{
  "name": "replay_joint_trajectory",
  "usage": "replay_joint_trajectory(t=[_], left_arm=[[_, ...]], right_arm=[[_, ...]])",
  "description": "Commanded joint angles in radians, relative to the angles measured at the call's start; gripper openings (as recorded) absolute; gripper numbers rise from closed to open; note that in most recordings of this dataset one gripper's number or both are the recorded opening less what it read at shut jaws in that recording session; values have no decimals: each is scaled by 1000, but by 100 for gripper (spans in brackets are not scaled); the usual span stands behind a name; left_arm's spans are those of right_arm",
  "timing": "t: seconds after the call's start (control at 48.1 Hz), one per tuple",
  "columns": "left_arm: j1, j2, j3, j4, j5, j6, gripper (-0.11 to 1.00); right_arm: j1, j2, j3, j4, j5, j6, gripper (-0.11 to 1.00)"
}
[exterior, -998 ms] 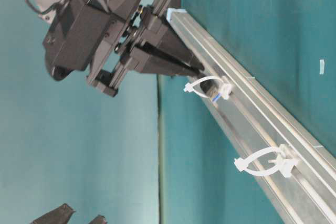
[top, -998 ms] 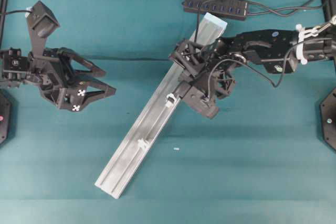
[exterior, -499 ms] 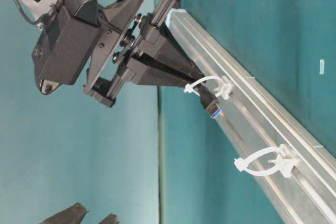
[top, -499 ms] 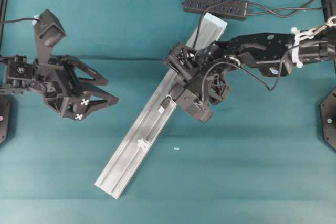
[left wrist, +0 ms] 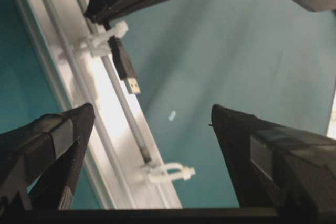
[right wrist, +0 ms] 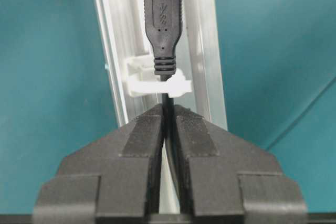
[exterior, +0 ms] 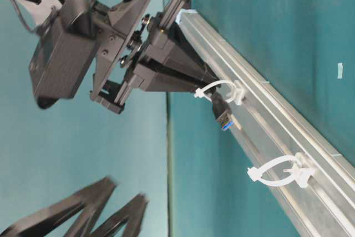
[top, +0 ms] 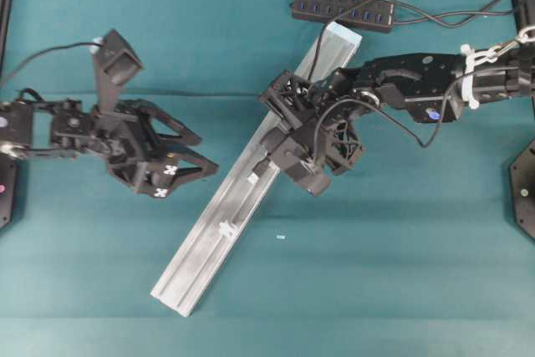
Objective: Pass the USB cable through three rings with both arms.
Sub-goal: 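Regrasp the plug with the right gripper and open the left gripper, then insert the plug through the second ring with the right gripper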
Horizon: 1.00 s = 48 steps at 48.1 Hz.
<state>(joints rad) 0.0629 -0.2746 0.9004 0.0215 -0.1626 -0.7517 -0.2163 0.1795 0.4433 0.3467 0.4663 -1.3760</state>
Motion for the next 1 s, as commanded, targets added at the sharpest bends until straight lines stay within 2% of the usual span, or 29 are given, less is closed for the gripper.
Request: replay_joint_trajectory(t=[0.0, 0.187, 0.458, 0.978], left_arm=[[-3, 89, -20, 2, -48, -2, 97], [0, 196, -40, 5, -95, -5, 96], [-2, 330, -146, 5, -138, -5, 96], [11, 396, -192, 5, -137, -5, 92]], right_arm=[[2, -3, -17, 5, 14, 21, 7], [0, -3, -17, 6, 17, 23, 7], [-2, -3, -17, 5, 18, 23, 7], [-2, -3, -17, 6, 11, 23, 7]])
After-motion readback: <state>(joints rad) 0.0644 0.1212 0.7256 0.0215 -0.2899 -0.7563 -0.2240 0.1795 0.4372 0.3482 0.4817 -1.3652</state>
